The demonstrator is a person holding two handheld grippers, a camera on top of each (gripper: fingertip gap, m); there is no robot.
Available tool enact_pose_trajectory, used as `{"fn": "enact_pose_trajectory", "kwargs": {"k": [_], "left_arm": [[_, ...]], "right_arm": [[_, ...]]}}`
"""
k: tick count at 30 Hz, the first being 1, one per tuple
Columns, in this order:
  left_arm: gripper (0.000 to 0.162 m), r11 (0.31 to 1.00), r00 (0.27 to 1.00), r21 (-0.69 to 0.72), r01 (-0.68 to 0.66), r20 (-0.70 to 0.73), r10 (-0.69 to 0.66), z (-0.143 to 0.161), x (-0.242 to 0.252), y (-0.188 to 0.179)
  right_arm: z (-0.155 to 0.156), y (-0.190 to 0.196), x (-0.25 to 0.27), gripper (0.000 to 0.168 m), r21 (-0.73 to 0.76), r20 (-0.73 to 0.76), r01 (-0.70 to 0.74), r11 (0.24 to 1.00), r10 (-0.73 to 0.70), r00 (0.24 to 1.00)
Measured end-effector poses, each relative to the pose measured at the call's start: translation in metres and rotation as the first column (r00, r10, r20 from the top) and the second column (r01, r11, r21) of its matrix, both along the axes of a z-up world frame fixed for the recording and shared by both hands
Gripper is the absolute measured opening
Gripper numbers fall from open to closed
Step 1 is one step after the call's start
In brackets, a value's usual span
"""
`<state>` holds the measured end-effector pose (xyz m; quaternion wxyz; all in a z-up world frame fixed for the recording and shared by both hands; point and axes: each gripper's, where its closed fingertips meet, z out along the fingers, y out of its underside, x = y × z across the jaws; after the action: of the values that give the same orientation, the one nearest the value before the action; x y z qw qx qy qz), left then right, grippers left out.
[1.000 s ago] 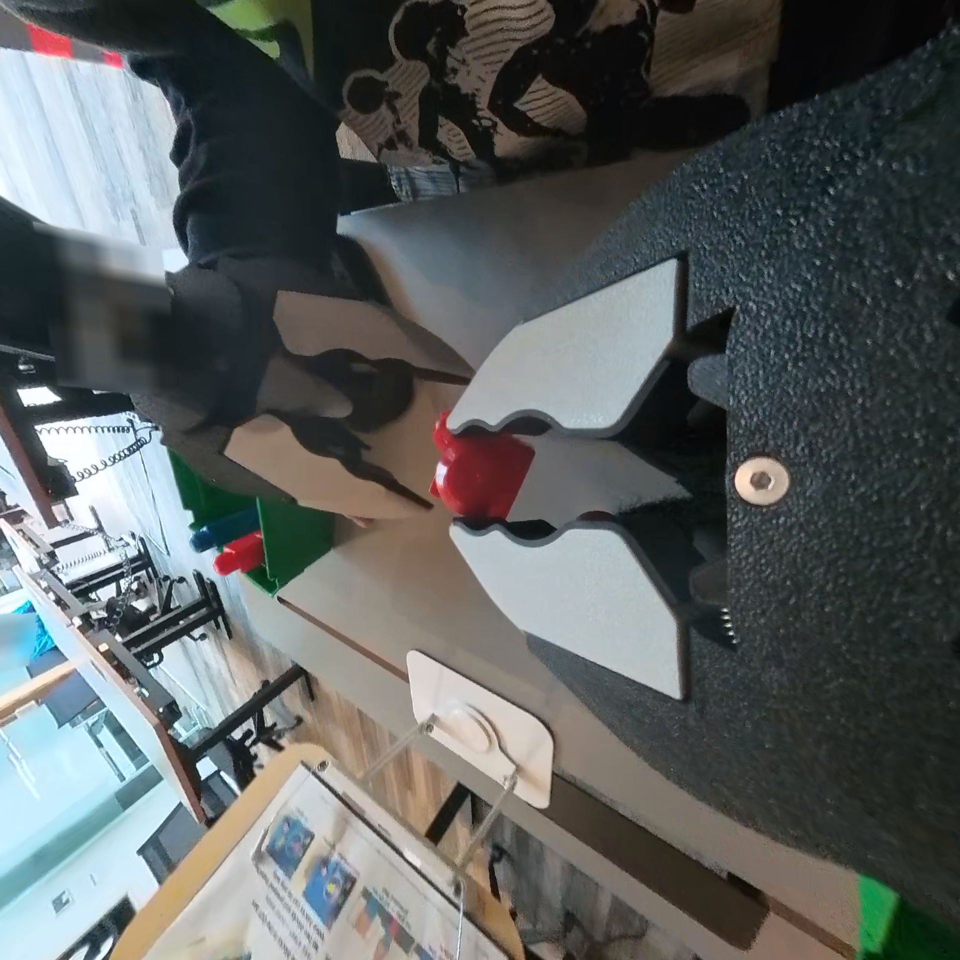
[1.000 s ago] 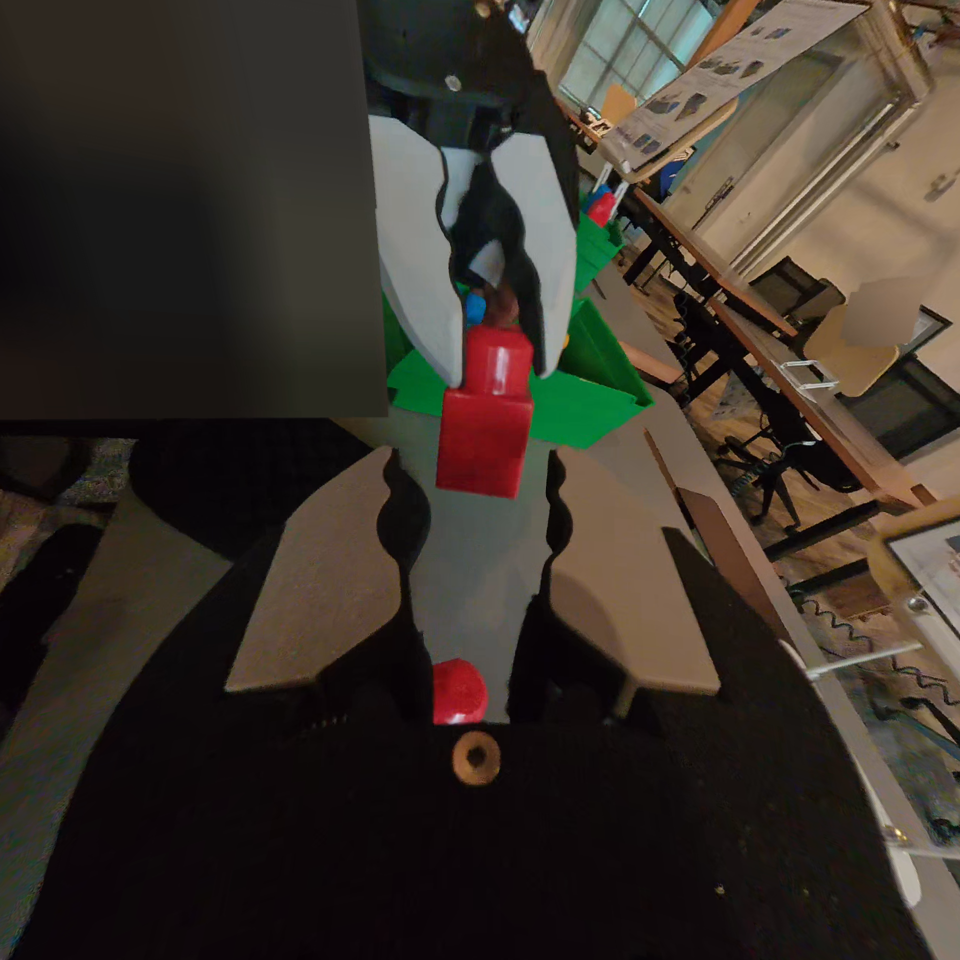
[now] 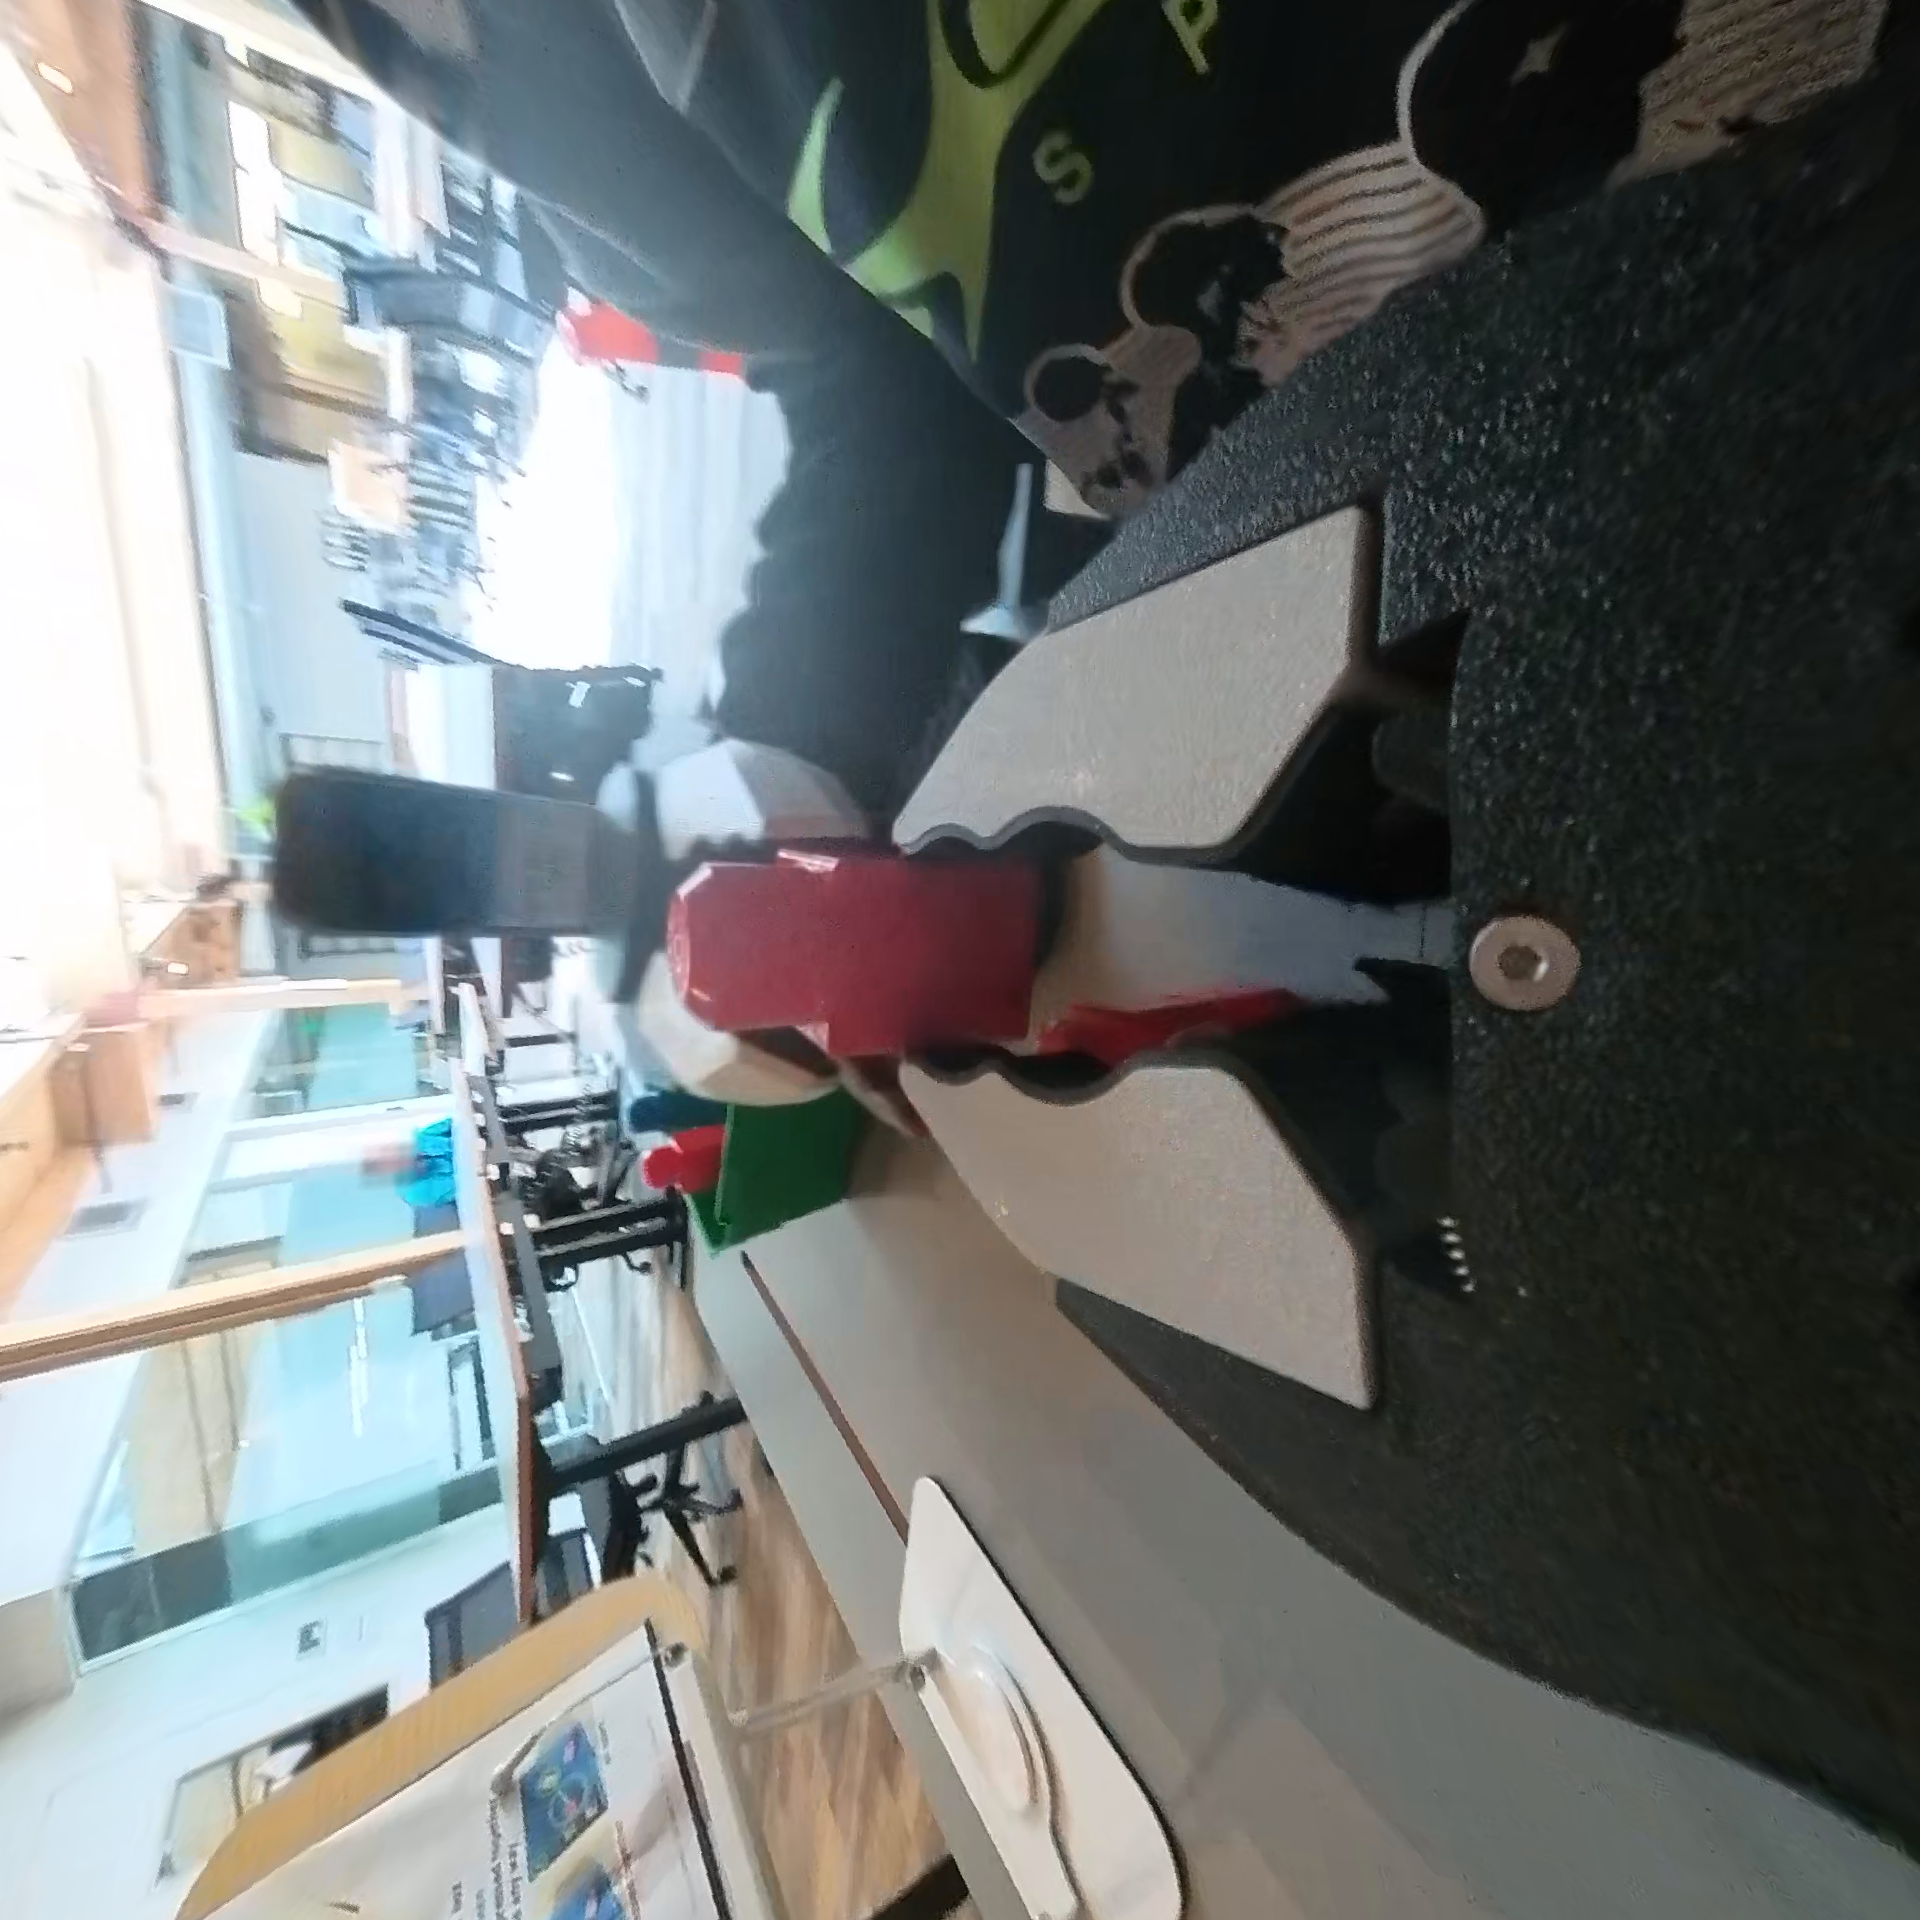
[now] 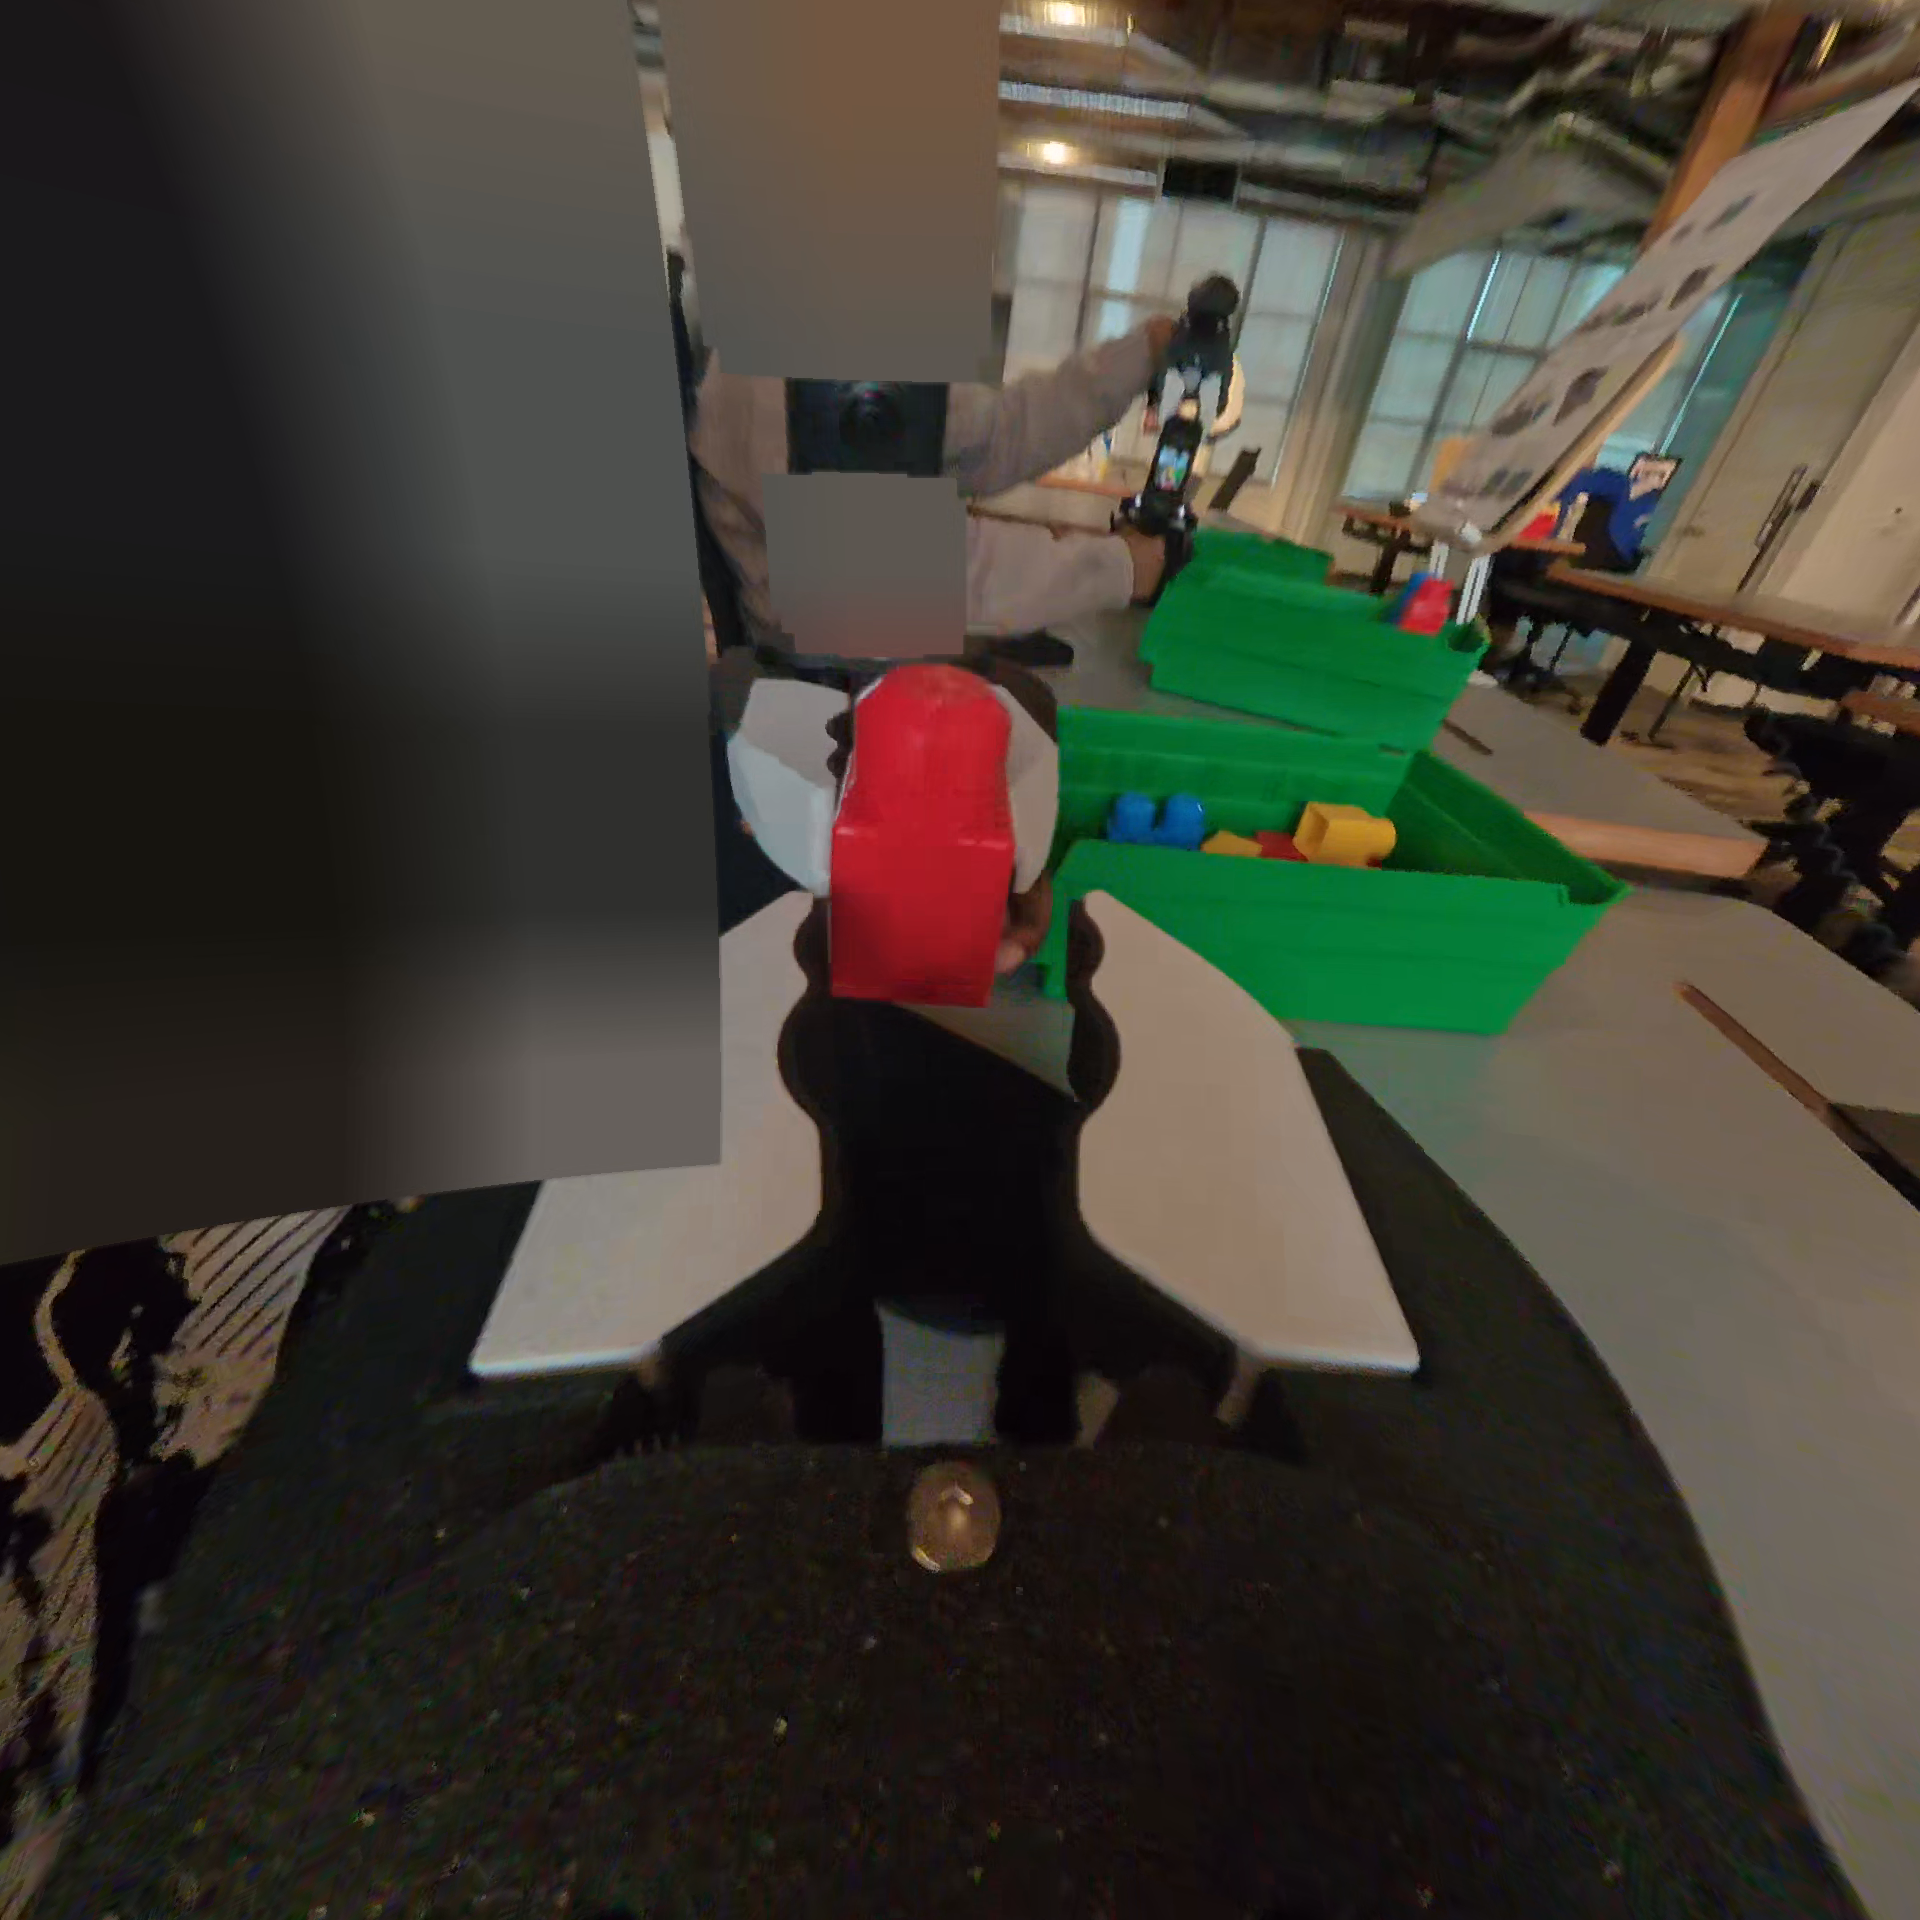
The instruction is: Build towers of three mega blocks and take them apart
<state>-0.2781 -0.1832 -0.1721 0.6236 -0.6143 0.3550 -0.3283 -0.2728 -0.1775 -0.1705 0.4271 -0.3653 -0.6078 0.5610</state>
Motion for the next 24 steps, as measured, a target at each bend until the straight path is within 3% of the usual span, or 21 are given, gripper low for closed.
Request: {"fn": "enact_pose_trajectory", "kwargs": {"k": [1, 6, 12, 20, 24], "left_arm": [[0.033, 1.0, 0.999, 0.003, -0.011, -0.037, 0.012, -0.004, 0.0, 0.0], [0.033, 0.998, 0.981, 0.002, -0.055, -0.187, 0.054, -0.03, 0.007, 0.002], [0.033, 0.999, 0.971, -0.009, -0.049, -0.234, 0.045, -0.045, 0.019, 0.005], [0.033, 0.999, 0.98, 0.014, -0.038, -0.194, 0.04, -0.041, 0.018, 0.008], [0.055, 0.998, 0.978, 0.009, -0.055, -0.203, 0.056, -0.052, 0.005, 0.023]], "right_arm": [[0.001, 0.002, 0.003, 0.045, 0.017, 0.039, 0.002, 1.0, -0.003, 0.999], [-0.009, 0.003, 0.011, 0.045, 0.181, 0.327, -0.037, 0.983, -0.025, 0.945], [-0.029, -0.008, 0.011, 0.045, 0.294, 0.567, -0.149, 0.944, -0.047, 0.822], [-0.035, -0.001, 0.008, 0.033, 0.409, 0.606, -0.17, 0.897, -0.127, 0.785], [-0.028, 0.019, 0.011, 0.033, 0.442, 0.619, -0.151, 0.884, -0.179, 0.765]]}}
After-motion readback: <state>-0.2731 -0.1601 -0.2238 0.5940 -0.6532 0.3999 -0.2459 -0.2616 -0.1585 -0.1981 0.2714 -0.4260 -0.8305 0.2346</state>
